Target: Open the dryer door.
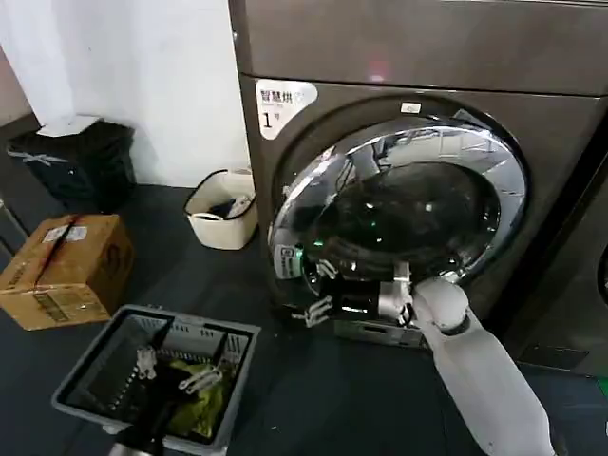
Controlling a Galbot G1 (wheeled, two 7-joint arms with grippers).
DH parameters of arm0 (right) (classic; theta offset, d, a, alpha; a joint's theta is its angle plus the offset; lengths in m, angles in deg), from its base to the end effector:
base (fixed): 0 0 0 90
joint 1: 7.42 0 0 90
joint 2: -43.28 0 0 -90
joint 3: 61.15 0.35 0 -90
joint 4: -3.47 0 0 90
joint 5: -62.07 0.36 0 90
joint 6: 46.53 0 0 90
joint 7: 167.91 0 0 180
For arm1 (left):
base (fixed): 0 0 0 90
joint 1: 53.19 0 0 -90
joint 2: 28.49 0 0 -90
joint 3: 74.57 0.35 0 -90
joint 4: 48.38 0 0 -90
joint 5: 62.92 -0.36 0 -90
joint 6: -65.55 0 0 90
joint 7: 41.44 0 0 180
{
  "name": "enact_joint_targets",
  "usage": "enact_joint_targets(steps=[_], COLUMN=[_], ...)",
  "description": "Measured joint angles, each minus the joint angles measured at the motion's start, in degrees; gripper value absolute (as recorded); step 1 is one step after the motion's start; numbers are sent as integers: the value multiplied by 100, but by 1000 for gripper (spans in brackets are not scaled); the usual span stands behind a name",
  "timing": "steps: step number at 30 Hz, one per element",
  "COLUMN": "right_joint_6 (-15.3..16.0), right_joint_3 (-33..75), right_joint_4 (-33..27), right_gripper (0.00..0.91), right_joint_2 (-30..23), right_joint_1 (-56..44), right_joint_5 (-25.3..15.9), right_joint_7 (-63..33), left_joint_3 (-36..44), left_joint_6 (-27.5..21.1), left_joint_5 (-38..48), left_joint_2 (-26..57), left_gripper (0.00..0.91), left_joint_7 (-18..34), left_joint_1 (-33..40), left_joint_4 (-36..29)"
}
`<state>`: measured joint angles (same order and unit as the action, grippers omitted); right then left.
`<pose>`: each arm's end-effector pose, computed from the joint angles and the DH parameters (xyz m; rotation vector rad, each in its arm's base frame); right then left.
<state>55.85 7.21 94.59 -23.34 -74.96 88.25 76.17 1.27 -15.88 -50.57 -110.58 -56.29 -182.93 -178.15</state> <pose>0.4496 -0.0143 -0.2118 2.1034 -2.3298 0.1010 0.1365 0.0835 -0.2555 0.2426 2.9604 0.1160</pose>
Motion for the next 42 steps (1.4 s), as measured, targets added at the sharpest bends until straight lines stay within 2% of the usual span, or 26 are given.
enact_joint_targets(steps=[14,22,42], right_joint_6=[-53,-154,-183], right_joint_3=[154,260,539], right_joint_4=[233,337,418], right_gripper=[907,907,907], right_joint_2=[137,240,479], right_joint_1=[-296,-465,-827], right_joint_5=[-1,85,172], right_joint_7=[349,785,1925], left_joint_3=[-571,-774,-999], left_joint_6=[-362,-409,-445], left_joint_5=[768,1203,1864], left_joint_2=[260,536,1114], left_gripper=[907,907,907], left_joint_7=[-194,-524,-860], left_joint_1=[488,739,1150], left_joint_4=[314,515,849])
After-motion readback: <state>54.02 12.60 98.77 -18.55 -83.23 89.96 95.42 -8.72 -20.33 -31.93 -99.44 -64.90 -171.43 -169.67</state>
